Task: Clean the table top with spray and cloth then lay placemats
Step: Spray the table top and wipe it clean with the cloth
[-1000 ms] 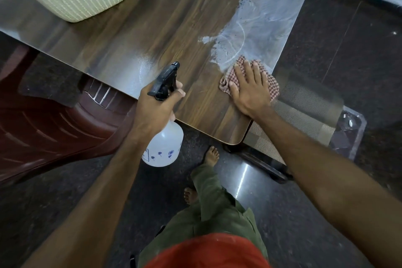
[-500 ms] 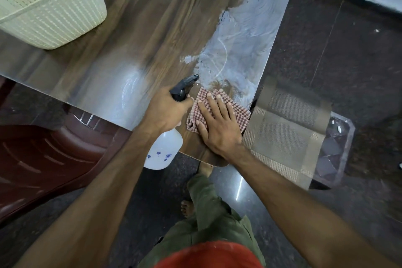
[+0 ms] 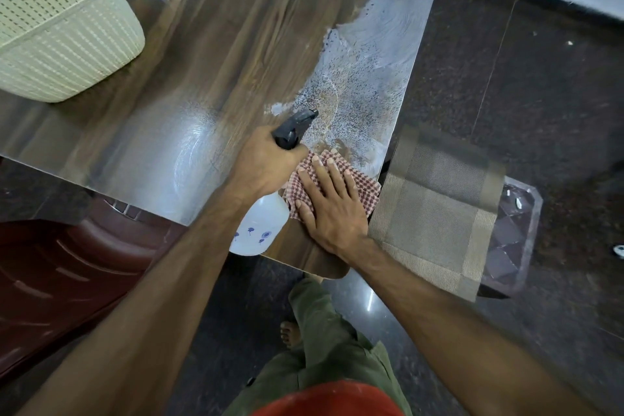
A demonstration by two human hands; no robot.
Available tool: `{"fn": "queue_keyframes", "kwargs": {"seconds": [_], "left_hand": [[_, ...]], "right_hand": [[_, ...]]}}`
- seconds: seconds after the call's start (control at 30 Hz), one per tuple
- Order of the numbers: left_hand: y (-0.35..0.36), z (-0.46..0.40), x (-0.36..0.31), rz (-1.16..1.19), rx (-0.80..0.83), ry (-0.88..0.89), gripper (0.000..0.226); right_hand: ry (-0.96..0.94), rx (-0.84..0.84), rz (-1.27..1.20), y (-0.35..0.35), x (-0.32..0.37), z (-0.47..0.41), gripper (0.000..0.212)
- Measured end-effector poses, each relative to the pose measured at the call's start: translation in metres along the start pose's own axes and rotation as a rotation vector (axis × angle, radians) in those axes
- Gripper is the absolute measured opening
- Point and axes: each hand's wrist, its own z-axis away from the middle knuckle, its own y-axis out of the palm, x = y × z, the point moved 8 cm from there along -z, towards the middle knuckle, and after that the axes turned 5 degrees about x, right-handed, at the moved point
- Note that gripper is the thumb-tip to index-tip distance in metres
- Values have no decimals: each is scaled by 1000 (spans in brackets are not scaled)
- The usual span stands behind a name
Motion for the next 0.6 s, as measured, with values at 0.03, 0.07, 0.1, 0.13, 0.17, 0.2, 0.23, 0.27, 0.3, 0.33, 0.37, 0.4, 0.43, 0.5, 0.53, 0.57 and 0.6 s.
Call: {"fn": "queue_keyframes", "kwargs": {"seconds": [0.03,0.07,0.1,0.13,0.17,0.2,0.23,0.27,0.3,0.33,0.37,0.4,0.43,0.5,0.53,0.57,0.6], "left_hand": [[-2,-1,-2,3,-1,0,21],[-3,-2,-2,9,-1,-5,22],[-4,-4,-2,15,4,-8,21],[-5,-5,-2,18,6,-10,20],[-7,-6,-2,19,2,-9,20],[-10,-7,-2,24,-11,-7,19],[-13,-8,-2,35,-29,-3,20],[-15,-9,-2,52,-42,2,20],[-18,-10,-3,67,-49,5,20],[-20,-11,-4,82,-56,6,18],[-22,-12,-4,96,-61,3,16],[-24,-13,-4,107,-67,0,14],[-25,-13,-4,114,-71,-4,13],[-26,-13,-4,109,-78,-13,14],[-27,-13,-2,103,-84,-22,16],[-28,-12,0,100,-86,-32,17],[-29,-10,3,106,-84,-37,16]], "right_hand": [[0,-2,-4,0,0,0,63],[-1,-2,-5,1,0,0,63],[-1,3,-4,1,-1,-1,63],[-1,9,-1,2,-1,0,63],[0,11,3,3,-1,0,63],[1,4,3,2,0,0,62],[3,-5,0,2,0,0,62],[5,-16,-2,1,0,1,62],[5,-25,-2,0,0,1,62],[4,-30,0,1,0,0,62],[2,-26,4,1,-1,0,62],[0,-20,6,2,-1,0,62],[-1,-19,5,3,-1,0,62],[-5,-23,1,3,-2,0,61],[-10,-28,-2,2,-3,1,60],[-18,-34,-8,1,-5,1,60],[-27,-39,-17,-2,-8,-1,60]]}}
